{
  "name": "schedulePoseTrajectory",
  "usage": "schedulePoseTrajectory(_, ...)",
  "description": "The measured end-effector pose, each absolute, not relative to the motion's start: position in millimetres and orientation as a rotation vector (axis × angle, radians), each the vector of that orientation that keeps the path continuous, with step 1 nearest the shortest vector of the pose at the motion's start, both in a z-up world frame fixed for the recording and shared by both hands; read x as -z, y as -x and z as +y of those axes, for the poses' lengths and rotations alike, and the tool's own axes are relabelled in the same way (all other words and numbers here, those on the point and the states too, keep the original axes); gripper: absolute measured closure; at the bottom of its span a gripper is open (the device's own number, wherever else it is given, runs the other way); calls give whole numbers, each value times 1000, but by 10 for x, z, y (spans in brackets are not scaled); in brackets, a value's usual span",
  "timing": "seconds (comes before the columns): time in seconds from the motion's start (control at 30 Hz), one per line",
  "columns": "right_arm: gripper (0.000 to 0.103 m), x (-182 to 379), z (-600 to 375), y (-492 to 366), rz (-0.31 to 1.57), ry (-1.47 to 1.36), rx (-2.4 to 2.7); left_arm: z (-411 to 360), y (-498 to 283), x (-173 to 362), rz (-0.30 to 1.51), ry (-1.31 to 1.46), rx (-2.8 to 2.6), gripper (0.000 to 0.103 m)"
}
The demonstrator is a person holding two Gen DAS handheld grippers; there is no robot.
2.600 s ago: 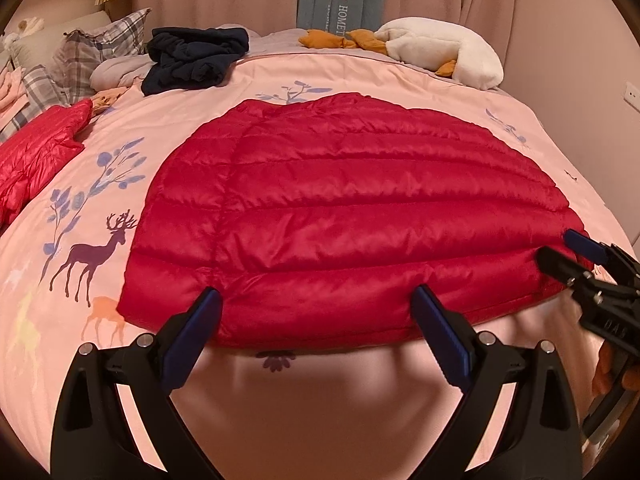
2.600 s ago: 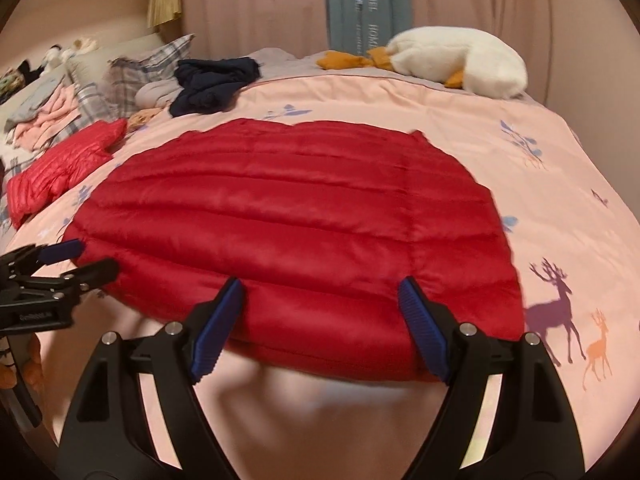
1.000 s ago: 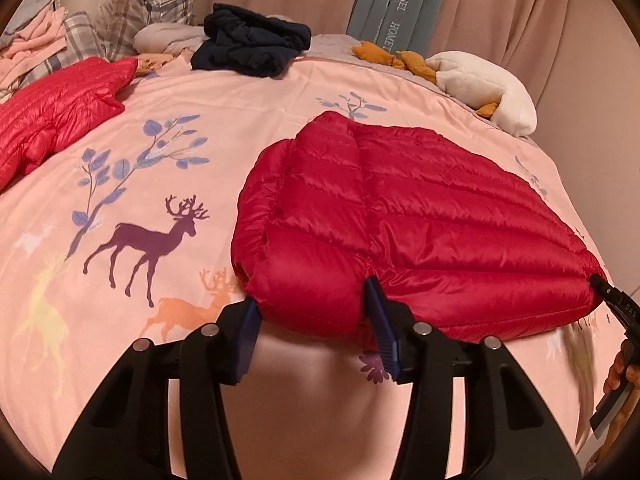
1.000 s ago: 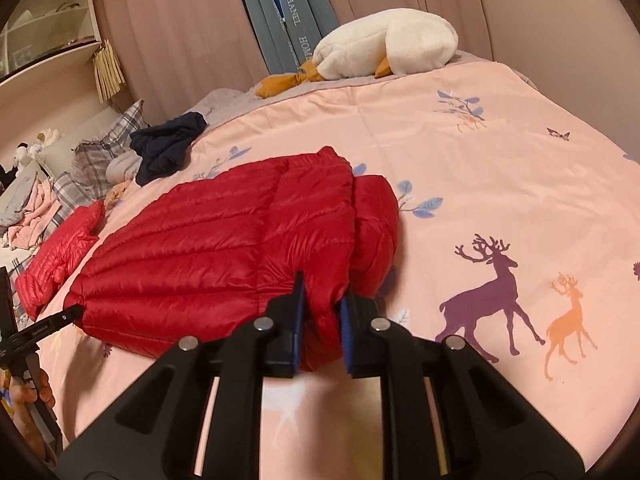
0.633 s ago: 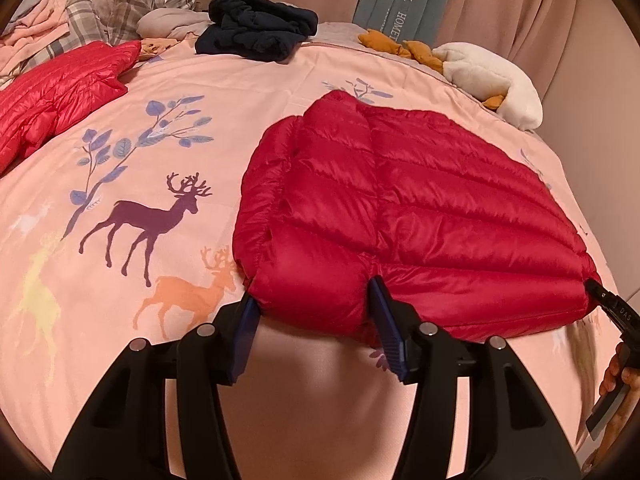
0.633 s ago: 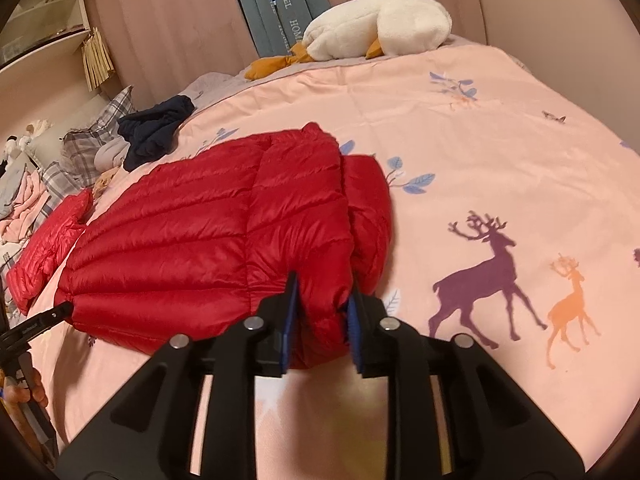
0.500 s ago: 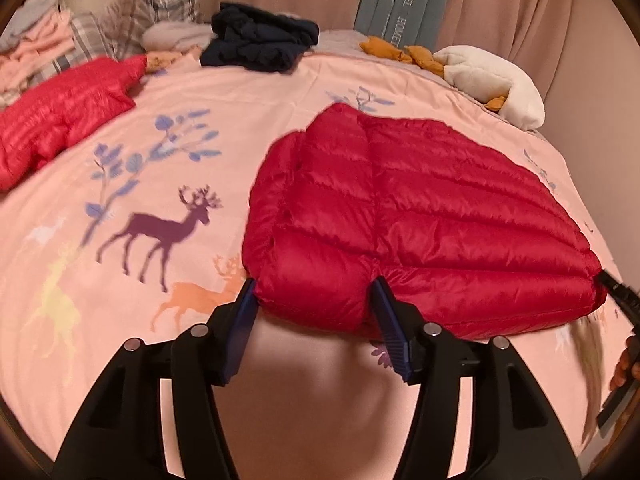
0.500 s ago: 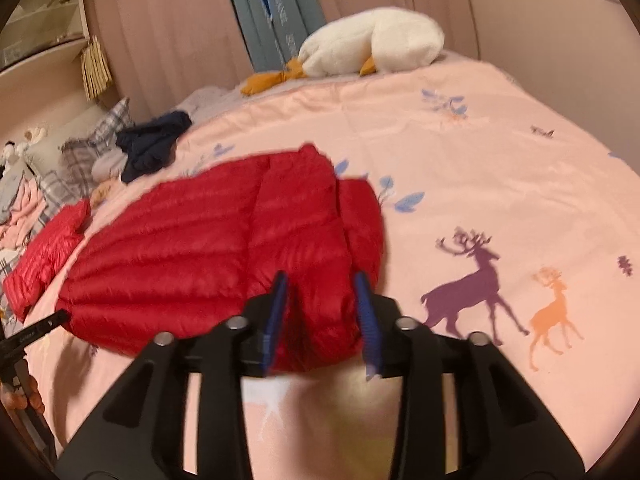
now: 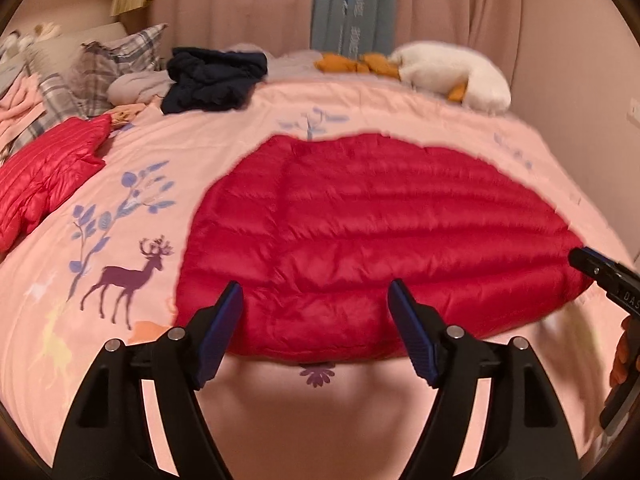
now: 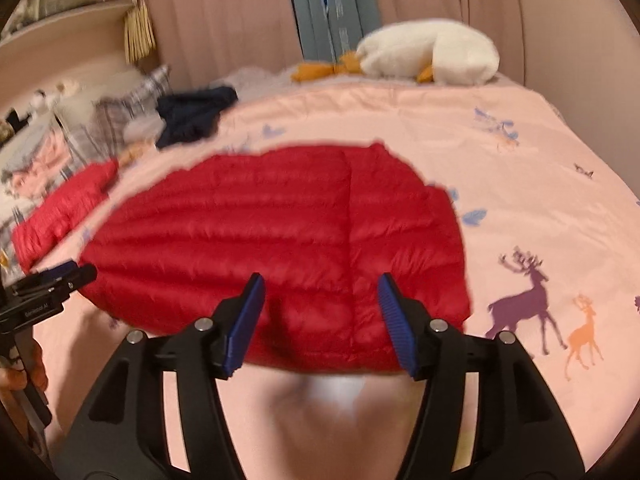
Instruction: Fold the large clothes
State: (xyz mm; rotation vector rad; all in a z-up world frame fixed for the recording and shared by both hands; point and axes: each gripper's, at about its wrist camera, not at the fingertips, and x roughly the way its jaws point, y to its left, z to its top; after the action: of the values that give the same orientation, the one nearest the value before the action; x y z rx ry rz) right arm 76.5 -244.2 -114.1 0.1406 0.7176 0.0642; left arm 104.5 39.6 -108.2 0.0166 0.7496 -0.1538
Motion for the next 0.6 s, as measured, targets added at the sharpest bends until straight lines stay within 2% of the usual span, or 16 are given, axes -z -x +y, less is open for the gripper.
schedulePoseTrajectory(0.13, 42, 1299, -2457, -833, 770, -155, -74, 323, -1119, 1250, 809, -54, 156, 26)
schedulePoseTrajectory(0.6, 41, 1235, -2582, -753, 752, -166, -48, 349, -1027, 1251, 805, -64, 146, 25)
